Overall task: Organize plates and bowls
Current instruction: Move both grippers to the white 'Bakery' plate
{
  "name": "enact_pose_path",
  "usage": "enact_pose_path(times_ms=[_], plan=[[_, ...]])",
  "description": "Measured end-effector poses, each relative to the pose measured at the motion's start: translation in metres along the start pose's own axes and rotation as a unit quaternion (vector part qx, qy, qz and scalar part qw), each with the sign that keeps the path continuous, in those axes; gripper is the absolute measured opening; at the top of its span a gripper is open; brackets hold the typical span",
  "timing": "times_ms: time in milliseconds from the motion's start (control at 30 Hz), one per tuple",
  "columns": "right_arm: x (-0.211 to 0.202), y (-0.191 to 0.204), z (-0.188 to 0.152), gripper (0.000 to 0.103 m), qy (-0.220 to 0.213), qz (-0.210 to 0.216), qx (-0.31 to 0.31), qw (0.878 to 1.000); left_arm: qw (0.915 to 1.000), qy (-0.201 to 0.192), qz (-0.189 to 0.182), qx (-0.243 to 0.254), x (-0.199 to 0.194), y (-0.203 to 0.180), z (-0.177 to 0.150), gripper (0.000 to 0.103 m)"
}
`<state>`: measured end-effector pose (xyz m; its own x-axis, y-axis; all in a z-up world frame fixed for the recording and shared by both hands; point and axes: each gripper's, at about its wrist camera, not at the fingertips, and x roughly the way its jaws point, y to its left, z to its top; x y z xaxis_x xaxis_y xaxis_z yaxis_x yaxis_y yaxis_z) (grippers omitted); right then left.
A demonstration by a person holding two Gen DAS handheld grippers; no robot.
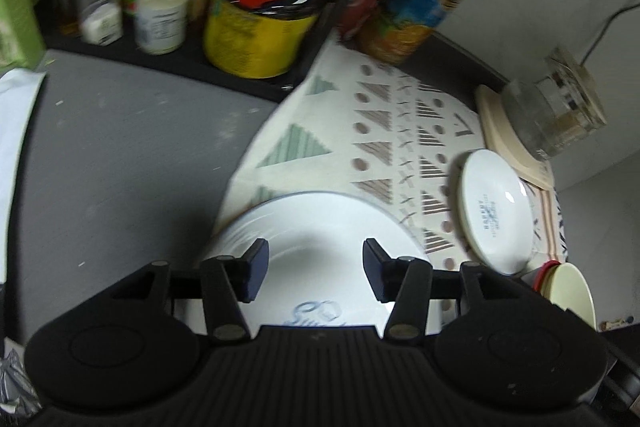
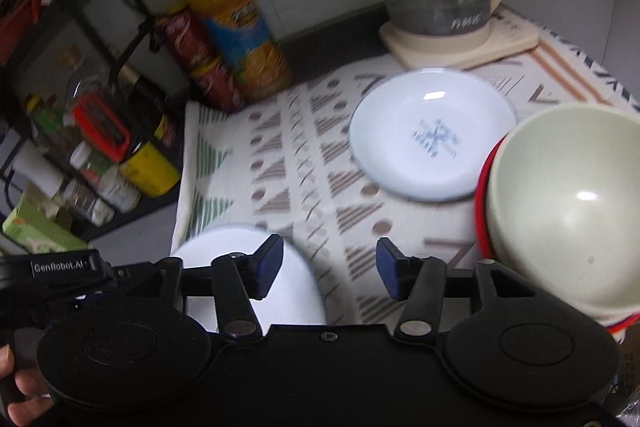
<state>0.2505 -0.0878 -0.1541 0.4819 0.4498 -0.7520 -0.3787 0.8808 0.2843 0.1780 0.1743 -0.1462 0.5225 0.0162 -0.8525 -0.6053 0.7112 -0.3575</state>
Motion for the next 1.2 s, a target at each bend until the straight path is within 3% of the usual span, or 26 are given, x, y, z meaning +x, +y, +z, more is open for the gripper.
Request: enact_pose_path(times_ms=[333, 433, 600, 1200], plan=[[-0.004, -0.029, 0.037, 0.061, -0.029, -0.028, 0.03, 0.999, 0.9984, 0.016, -0.038, 0.041, 0.026, -0.05, 0.021, 0.052], [-0.003, -0.037, 0.047, 0.069, -0.035, -0.035, 0.038, 0.998, 0.9975, 0.018, -0.05, 0.047, 0.035, -0.064, 0.027, 0.06], [-0.002, -0.051, 0.062, 0.083, -0.042, -0.051, 0.049, 0.997, 0.9956, 0.025, -0.068, 0.059, 0.052, -0.089, 0.037, 0.062], [0.031, -0.105, 0.1, 0.084, -0.012, -0.083, 0.117, 0.99, 0.9888, 0.085, -0.09, 0.082, 0.12, -0.144, 0.059, 0.071]])
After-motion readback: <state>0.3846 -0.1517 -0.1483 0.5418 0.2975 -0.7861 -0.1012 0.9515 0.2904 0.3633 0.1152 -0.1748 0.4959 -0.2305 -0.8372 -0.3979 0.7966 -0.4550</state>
